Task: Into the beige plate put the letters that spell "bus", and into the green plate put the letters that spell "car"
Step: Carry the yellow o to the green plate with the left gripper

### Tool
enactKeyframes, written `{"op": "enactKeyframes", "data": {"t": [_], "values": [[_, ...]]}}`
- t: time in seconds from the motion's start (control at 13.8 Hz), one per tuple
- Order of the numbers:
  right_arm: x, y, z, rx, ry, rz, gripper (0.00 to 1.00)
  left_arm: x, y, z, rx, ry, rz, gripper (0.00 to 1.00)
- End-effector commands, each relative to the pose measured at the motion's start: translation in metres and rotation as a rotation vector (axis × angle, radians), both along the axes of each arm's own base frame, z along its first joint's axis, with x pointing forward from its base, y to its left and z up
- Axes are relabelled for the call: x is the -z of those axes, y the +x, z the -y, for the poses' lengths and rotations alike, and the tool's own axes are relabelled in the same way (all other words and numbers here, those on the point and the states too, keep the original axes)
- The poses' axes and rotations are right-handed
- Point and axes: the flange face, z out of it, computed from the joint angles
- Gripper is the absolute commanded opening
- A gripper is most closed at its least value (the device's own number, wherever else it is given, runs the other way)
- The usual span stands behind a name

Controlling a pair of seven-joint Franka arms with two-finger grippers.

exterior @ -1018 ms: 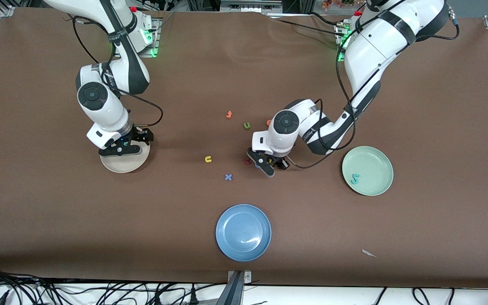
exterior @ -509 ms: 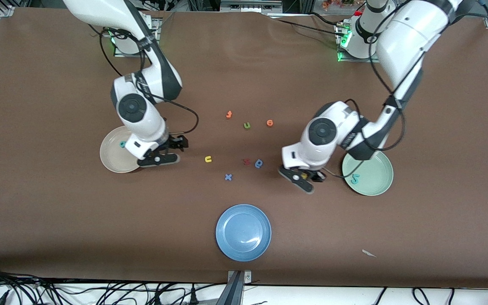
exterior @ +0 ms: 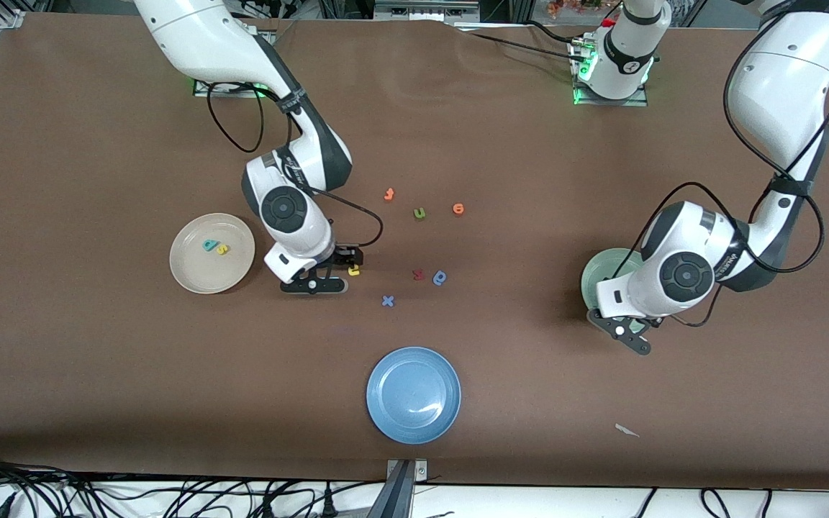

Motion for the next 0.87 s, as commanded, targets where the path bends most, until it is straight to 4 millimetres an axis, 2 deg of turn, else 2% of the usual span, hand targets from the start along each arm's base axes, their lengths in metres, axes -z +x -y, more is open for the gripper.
{"op": "enactKeyframes", "data": {"t": [0.0,0.22,0.36,0.51,0.65,0.8], "values": [[0.018,-0.003,-0.027,0.03,0.002,-0.021,1.0,-0.007,-0.013,0.01,0.036,0.026,-0.009,1.0],[0.036,-0.001,-0.027,0.035,0.01,-0.005,1.0,-0.04,-0.011,0.015,0.036,0.042,0.022,1.0],[0.04,-0.001,-0.028,0.034,0.011,-0.004,0.99,-0.082,-0.012,0.019,-0.001,0.03,0.034,1.0],[0.042,-0.002,-0.028,0.029,0.01,-0.006,0.89,-0.128,-0.013,0.02,-0.12,-0.053,0.042,1.0],[0.043,-0.004,-0.03,0.042,0.024,-0.019,0.71,-0.175,-0.017,0.019,-0.201,-0.077,0.089,1.0],[0.042,-0.008,-0.036,0.04,0.035,-0.033,0.59,-0.215,-0.019,0.01,-0.238,-0.076,0.081,1.0]]}}
